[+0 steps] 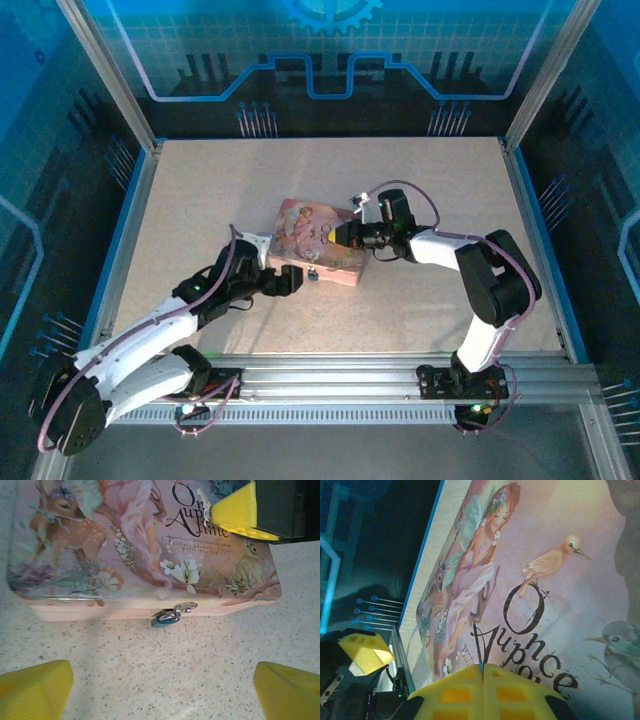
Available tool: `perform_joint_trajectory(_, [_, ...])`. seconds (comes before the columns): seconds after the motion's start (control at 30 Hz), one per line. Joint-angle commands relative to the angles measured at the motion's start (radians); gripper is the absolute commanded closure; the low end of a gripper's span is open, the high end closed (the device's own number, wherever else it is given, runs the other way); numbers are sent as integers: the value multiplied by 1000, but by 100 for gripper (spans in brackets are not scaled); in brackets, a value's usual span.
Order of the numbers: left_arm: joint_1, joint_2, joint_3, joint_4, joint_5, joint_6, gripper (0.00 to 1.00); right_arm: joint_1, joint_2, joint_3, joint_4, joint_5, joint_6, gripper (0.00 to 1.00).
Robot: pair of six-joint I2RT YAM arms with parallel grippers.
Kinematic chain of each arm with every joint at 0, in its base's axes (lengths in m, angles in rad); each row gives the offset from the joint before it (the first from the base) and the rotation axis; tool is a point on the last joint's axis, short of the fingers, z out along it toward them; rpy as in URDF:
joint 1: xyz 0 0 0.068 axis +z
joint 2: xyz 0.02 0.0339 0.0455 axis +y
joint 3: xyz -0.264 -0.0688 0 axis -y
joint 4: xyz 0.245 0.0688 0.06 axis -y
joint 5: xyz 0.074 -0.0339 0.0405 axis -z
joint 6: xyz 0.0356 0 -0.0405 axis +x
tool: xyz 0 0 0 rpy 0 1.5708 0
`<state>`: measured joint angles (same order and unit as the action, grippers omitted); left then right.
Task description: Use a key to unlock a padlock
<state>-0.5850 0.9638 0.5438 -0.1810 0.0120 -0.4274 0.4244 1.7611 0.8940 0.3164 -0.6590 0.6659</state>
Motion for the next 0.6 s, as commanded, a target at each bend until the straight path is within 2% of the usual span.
perform_joint_trajectory(0.0, [10,42,-42,120,71,-34,10,-9,9,-63,-101,30,-19,100])
perform_joint_trajectory(0.13, [12,95,-51,180,97,-67,17,-7,-5,-83,-97,33,-20,100])
perform_joint_trajectory(0.57, [9,323,-92,459,201,-144,25,3,-15,-102,-87,58,-19,100])
